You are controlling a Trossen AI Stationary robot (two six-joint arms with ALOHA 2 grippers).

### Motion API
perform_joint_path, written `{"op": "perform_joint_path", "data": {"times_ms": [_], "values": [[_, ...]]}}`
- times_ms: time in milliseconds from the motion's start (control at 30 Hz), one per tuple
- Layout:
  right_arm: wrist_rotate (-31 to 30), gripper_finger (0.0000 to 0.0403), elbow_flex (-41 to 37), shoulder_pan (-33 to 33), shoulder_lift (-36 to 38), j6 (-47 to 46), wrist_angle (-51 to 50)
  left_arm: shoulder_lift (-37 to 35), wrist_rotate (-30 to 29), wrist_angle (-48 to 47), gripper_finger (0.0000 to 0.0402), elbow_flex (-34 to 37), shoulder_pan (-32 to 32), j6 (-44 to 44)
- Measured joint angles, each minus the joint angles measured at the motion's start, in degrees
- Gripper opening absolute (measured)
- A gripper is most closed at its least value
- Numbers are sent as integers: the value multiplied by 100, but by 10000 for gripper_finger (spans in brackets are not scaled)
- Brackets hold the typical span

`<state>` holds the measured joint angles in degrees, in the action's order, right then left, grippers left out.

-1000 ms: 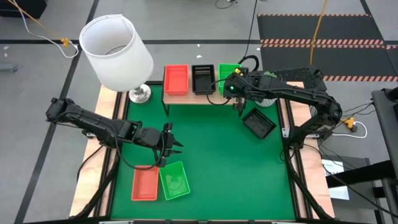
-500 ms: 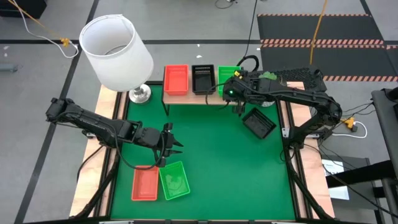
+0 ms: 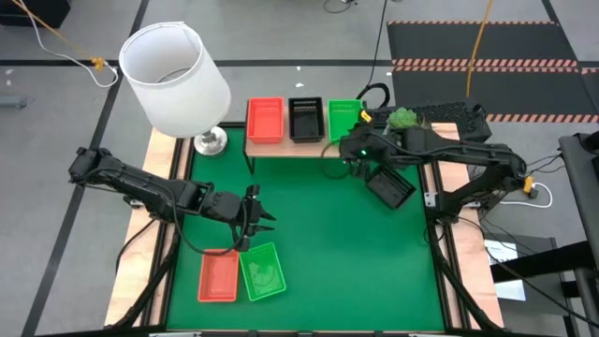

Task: Stack baskets on shelf by color
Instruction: Stack the black basket into the black basket on the shelf

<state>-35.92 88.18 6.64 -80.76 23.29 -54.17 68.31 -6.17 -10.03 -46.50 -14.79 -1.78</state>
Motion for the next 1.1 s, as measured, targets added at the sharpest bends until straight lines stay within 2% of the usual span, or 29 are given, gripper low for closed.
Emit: {"op": "perform_joint_path", "data": {"times_ms": [167, 467, 700, 967, 1100], "values": [[11, 165, 1, -602, 313, -965, -116, 0, 0, 25, 124, -2, -2, 4], [19, 165, -174, -2134, 538, -3091, -980, 1, 0, 124, 124, -2, -2, 18], [150, 164, -1181, -3089, 595, -4179, -1206, 2, 2, 374, 124, -2, -2, 12], [490, 164, -2641, -3471, 908, -5553, -1299, 2, 2, 591, 124, -2, -2, -92], [645, 164, -3299, -3528, 1259, -5939, -1270, 3, 2, 647, 124, -2, -2, -95]]}}
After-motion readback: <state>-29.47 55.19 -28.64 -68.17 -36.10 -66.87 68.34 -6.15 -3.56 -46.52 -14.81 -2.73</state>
